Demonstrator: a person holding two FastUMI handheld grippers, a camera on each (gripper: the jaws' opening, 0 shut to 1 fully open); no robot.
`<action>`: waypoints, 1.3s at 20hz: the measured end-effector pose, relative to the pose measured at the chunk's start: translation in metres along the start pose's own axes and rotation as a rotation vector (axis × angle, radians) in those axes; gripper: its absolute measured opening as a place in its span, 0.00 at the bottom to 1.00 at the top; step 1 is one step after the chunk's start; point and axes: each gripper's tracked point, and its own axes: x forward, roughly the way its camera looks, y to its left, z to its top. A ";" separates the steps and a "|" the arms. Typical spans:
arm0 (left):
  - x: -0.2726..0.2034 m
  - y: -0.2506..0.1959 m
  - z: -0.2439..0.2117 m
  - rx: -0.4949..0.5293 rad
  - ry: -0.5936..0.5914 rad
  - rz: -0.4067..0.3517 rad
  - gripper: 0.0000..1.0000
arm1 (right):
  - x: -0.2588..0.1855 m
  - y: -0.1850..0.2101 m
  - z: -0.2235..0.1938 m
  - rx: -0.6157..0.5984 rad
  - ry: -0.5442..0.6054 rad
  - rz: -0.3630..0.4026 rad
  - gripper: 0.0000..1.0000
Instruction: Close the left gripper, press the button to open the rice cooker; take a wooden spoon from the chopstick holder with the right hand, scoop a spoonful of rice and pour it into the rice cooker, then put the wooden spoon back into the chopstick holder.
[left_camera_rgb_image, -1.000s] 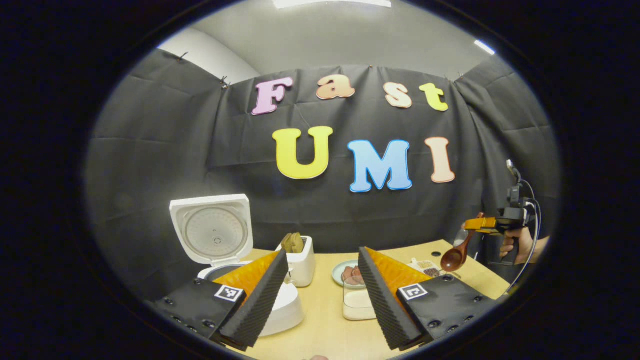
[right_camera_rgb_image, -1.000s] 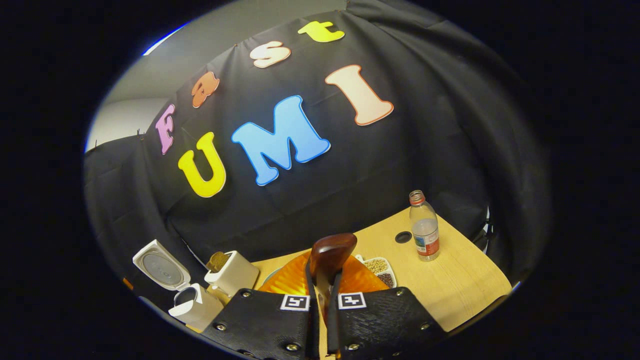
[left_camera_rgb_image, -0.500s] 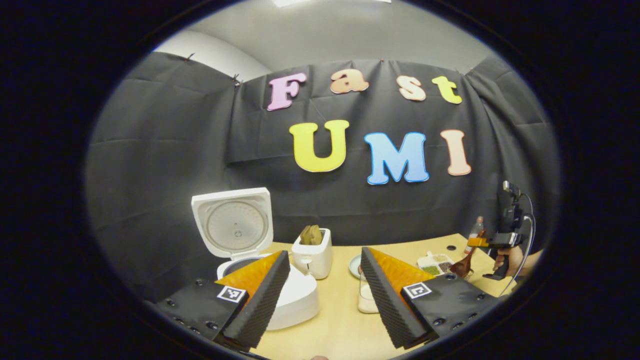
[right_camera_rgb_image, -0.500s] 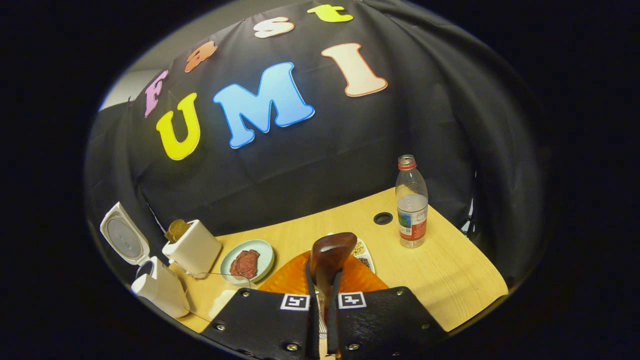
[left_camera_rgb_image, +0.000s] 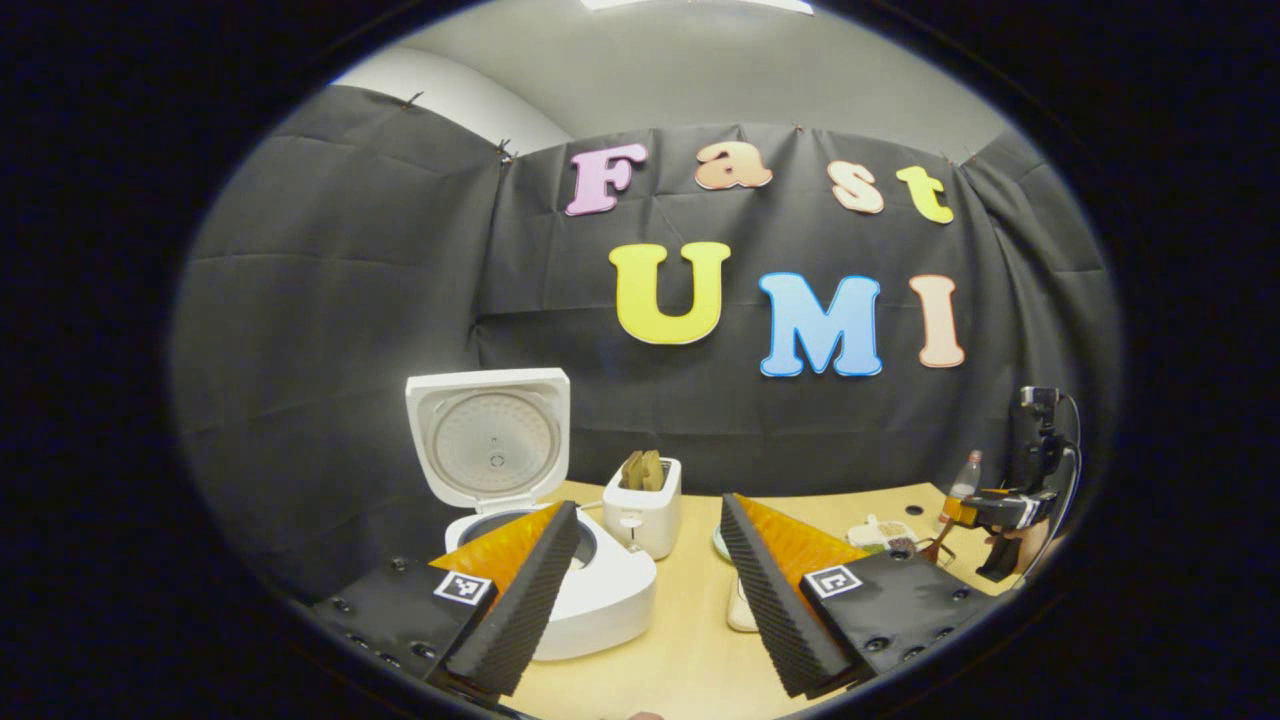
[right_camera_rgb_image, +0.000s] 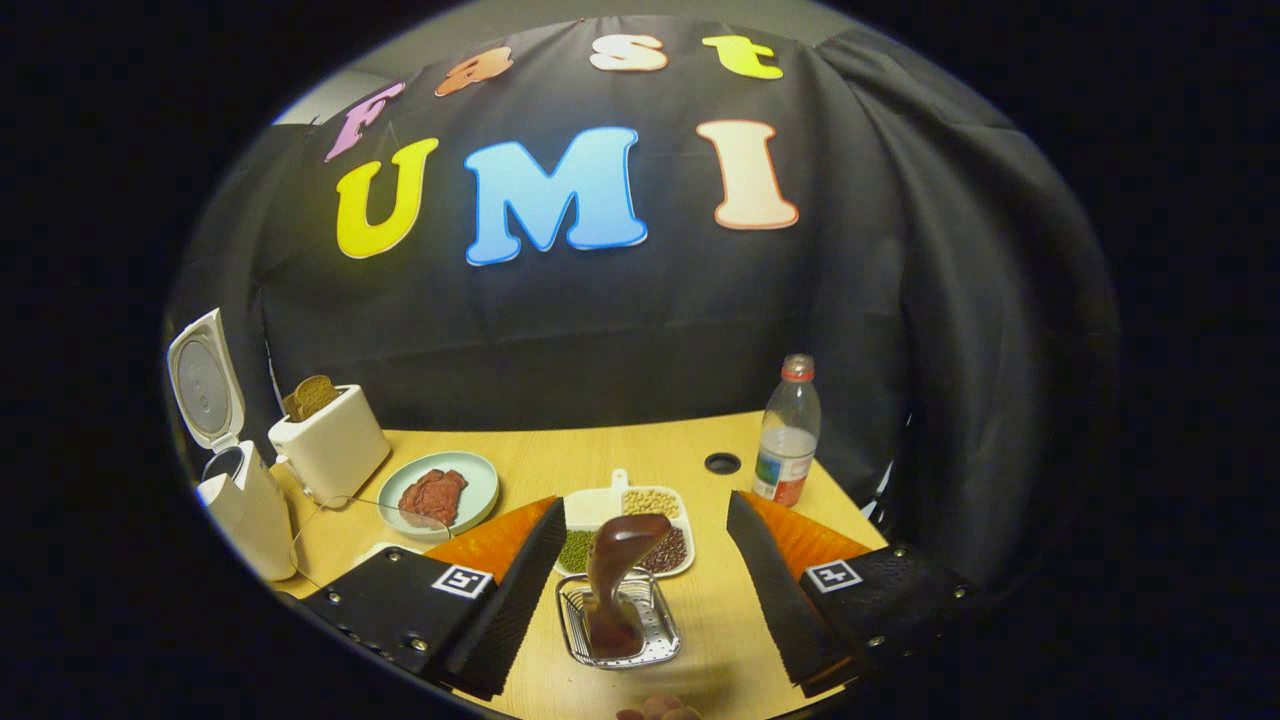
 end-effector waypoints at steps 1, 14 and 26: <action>0.004 0.000 0.004 -0.002 -0.012 -0.012 0.98 | -0.010 0.000 0.012 -0.004 -0.022 -0.001 0.98; 0.072 0.112 0.089 -0.118 -0.132 0.063 0.99 | -0.086 0.093 0.141 0.041 -0.209 0.114 0.98; 0.137 0.178 0.157 -0.067 -0.123 0.115 0.96 | -0.110 0.165 0.153 -0.024 -0.205 0.237 0.98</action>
